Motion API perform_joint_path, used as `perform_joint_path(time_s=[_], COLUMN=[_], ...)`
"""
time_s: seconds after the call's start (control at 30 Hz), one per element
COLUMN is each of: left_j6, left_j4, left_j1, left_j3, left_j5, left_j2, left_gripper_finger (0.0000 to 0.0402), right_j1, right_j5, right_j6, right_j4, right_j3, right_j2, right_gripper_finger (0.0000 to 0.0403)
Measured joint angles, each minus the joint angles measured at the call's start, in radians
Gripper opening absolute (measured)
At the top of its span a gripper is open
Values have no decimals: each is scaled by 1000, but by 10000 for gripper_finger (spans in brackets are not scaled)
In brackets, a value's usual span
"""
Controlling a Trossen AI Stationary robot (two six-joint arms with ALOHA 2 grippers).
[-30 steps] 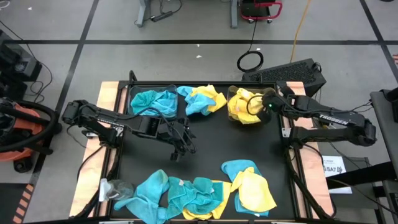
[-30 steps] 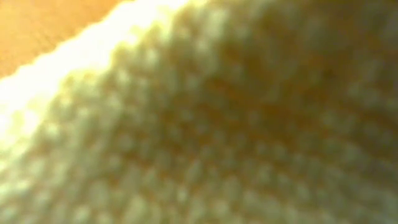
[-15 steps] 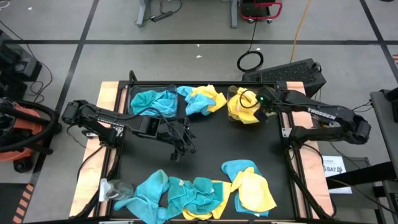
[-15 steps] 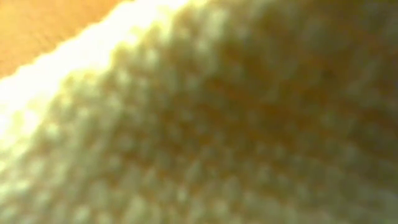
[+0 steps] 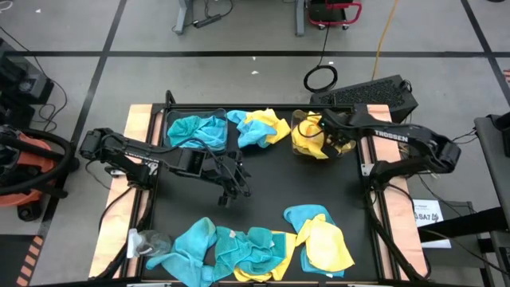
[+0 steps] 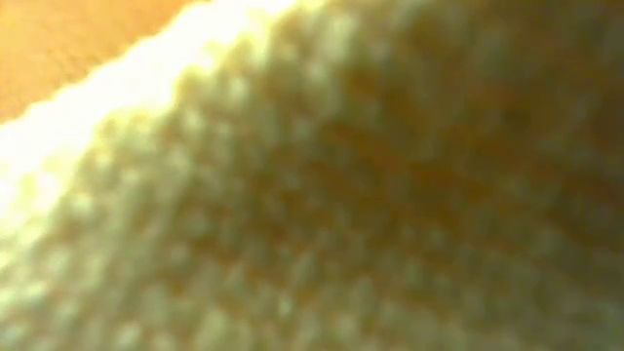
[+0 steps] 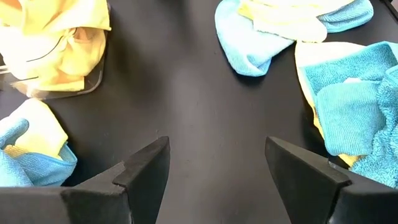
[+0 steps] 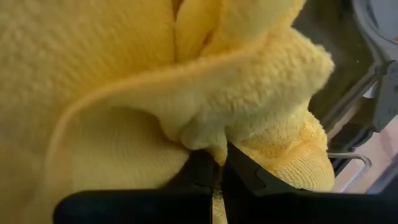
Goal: Sort microfiber towel by color & place in baskets
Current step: Put the right yellow microfiber cloth into the right transparent bin
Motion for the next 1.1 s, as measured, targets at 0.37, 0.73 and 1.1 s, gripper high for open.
perform_joint_path(time_s=[0.37,0.73,1.1], left_j6=[0,0,0], left_j4=[0,-25,-49], left_j1=[0,-14,-26], left_j3=[0,0,0], left_j5=[0,0,0], left_j2=[0,0,0], left_gripper_finger=[270,270,270], right_j1=[-39,-40,-39], right_j5=[-51,-55,-91], right_j6=[-37,-41,-36], right_j4=[19,23,-3], right_j3=[0,0,35], right_j2=[73,85,-14], right_gripper_finger=[2,73,156])
